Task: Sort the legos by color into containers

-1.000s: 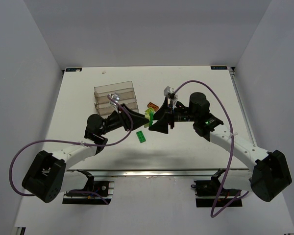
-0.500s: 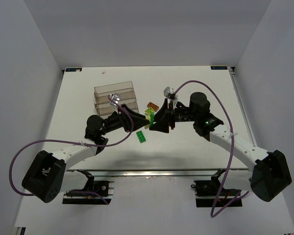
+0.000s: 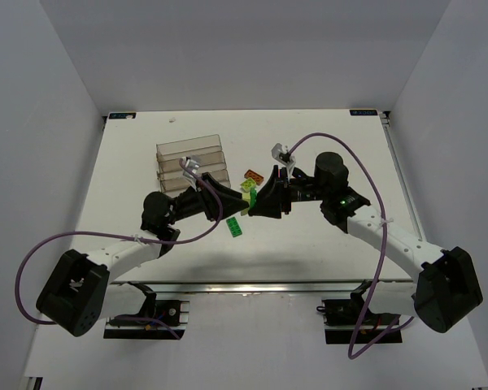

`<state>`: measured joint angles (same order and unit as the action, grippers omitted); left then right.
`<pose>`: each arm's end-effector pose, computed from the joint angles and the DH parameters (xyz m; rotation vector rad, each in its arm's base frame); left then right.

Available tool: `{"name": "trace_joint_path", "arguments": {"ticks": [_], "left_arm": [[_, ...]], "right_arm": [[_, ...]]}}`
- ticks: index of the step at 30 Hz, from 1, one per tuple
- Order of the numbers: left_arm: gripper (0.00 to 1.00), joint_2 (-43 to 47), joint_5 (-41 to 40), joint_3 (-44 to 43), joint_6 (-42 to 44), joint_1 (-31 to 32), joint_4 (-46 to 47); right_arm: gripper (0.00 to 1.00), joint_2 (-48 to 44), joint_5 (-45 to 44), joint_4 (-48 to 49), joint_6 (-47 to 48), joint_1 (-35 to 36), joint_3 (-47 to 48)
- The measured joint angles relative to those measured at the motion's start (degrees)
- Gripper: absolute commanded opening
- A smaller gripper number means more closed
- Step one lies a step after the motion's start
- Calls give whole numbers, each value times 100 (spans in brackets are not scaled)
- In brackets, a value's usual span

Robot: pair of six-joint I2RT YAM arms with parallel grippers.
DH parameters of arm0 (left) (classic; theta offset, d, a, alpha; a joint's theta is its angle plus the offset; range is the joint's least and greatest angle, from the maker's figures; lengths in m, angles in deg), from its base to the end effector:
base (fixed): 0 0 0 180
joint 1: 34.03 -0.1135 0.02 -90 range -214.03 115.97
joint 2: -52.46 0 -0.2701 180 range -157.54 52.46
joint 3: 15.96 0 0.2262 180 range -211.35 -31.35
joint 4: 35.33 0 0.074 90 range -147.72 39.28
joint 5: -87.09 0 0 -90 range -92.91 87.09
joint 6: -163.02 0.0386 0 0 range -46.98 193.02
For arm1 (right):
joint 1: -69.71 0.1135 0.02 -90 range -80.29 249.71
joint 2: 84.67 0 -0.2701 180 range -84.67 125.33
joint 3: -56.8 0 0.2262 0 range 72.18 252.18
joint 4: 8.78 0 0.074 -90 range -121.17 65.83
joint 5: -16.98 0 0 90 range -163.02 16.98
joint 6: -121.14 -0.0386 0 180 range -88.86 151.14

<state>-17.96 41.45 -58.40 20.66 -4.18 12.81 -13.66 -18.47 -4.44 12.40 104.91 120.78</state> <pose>0.1814 -0.1352 0.2969 0.4993 1.4478 -1.6517 0.1885 0.1715 0.3367 -1.0266 1.4980 1.4539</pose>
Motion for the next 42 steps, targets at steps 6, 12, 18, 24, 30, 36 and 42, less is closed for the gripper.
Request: {"name": "trace_joint_path", "arguments": {"ticks": [6, 12, 18, 24, 30, 36, 42], "left_arm": [[0, 118, -85, 0, 299, 46, -179], [0, 391, -205, 0, 695, 66, -605], [0, 483, -330, 0, 970, 63, -955], [0, 807, -1117, -238, 1711, 22, -2492], [0, 772, -2643, -1169, 2409, -282, -4444], [0, -177, -3331, -1939, 2693, -953, -5709], [0, -1248, -4089, -2616, 3091, -1193, -6679]], "right_arm": [[0, -4, 144, 7, -68, -144, -4], [0, -90, 280, 151, -177, -400, -76], [0, -94, 339, 256, -236, -555, -116], [0, -219, 127, -46, 72, -562, -160], [0, -485, -295, -621, 564, -562, -133], [0, -640, -463, -1001, 903, -562, -26], [0, -708, -474, -1189, 1069, -555, -26]]}}
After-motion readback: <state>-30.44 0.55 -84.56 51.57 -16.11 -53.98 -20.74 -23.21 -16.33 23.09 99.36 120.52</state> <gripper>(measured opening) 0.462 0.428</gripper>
